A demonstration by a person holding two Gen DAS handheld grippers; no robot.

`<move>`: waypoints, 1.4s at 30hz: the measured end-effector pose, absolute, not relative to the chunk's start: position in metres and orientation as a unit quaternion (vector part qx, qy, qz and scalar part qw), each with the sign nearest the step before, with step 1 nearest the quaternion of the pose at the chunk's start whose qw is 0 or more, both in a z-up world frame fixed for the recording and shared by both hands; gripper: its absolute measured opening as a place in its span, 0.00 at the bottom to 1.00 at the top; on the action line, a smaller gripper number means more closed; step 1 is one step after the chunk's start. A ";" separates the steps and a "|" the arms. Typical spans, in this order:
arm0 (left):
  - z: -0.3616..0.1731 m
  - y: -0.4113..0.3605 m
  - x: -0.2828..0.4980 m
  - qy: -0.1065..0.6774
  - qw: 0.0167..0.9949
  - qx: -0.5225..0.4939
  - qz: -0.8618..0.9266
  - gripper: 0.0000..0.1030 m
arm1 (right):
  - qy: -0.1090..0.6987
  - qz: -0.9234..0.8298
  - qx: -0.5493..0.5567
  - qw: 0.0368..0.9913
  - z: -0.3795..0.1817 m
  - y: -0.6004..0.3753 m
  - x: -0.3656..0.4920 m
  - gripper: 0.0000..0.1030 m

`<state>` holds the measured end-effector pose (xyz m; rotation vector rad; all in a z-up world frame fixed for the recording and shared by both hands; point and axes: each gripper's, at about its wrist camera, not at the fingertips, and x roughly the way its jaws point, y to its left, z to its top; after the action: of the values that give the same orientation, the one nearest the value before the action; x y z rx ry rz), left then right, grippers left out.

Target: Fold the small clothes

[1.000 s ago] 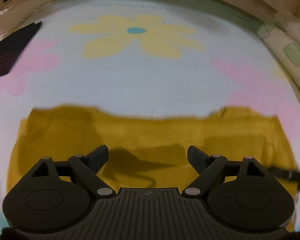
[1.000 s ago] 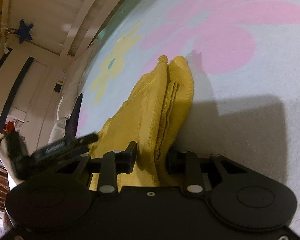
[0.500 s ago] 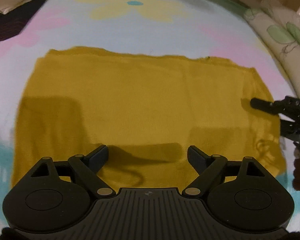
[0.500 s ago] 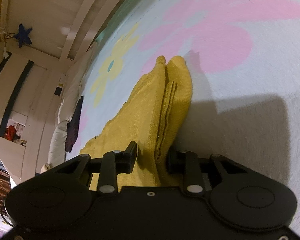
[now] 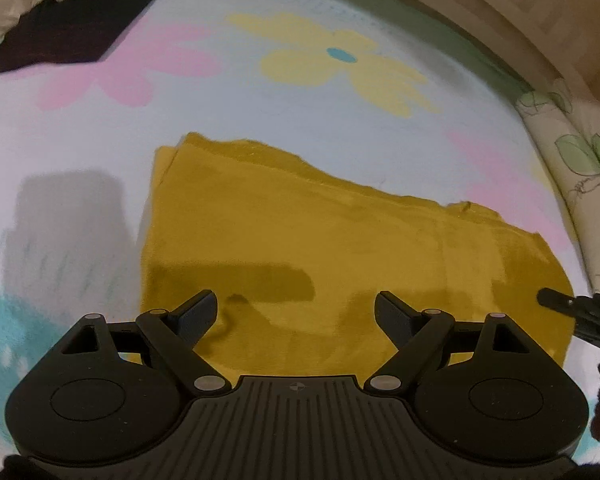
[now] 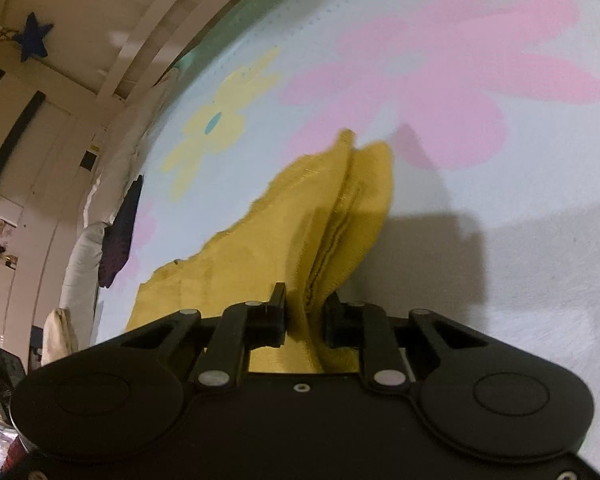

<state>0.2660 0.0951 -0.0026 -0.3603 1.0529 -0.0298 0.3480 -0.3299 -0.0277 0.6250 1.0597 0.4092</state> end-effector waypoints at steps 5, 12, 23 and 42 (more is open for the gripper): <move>0.003 0.117 0.266 0.497 0.851 -0.169 -0.022 0.83 | 0.495 0.187 0.247 0.812 -0.002 -0.292 0.341 0.27; 0.010 0.155 0.260 0.483 0.857 -0.179 -0.009 0.83 | 0.498 0.190 0.229 0.815 0.004 -0.238 0.332 0.27; 0.014 0.195 0.254 0.470 0.861 -0.194 0.001 0.83 | 0.494 0.237 0.281 0.788 0.002 -0.165 0.335 0.27; 0.014 0.228 0.252 0.465 0.857 -0.220 0.010 0.83 | 0.511 0.291 0.218 0.779 -0.004 -0.071 0.319 0.46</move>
<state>0.2518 0.2279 0.0137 -0.4619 0.9777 0.0212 0.3192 -0.0710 -0.0038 0.4719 1.1053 0.6289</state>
